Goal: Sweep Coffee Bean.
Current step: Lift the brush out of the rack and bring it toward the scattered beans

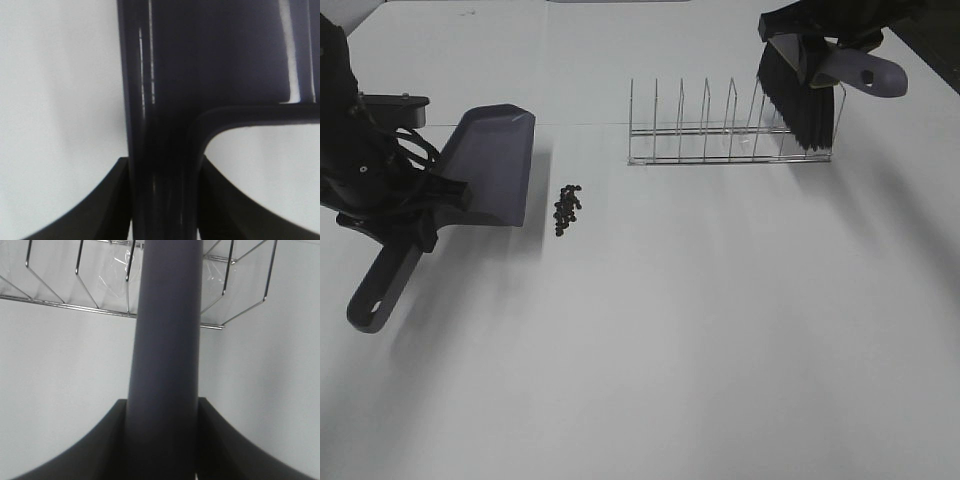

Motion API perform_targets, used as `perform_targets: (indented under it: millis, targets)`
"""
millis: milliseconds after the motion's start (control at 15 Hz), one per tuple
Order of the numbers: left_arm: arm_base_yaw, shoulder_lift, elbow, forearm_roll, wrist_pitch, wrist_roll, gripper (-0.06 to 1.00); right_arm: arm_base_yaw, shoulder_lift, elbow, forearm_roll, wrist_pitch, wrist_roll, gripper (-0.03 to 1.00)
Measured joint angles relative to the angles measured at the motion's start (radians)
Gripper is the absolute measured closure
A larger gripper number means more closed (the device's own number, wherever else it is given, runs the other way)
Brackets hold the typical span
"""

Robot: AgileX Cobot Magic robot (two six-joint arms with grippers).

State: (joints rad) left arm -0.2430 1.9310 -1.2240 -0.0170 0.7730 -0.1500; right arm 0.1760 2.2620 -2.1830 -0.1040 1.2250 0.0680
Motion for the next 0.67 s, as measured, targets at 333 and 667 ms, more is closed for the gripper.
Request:
perform_targets:
  millis: [333,667]
  targets:
    - [0.000,0.000,0.000,0.000,0.000,0.000,0.59,0.035,-0.155,0.005,0.072,0.009,-0.003,0.65]
    - [0.000,0.000,0.000,0.000,0.001,0.000,0.59,0.225,-0.286,0.224,0.017,0.008,0.051,0.65]
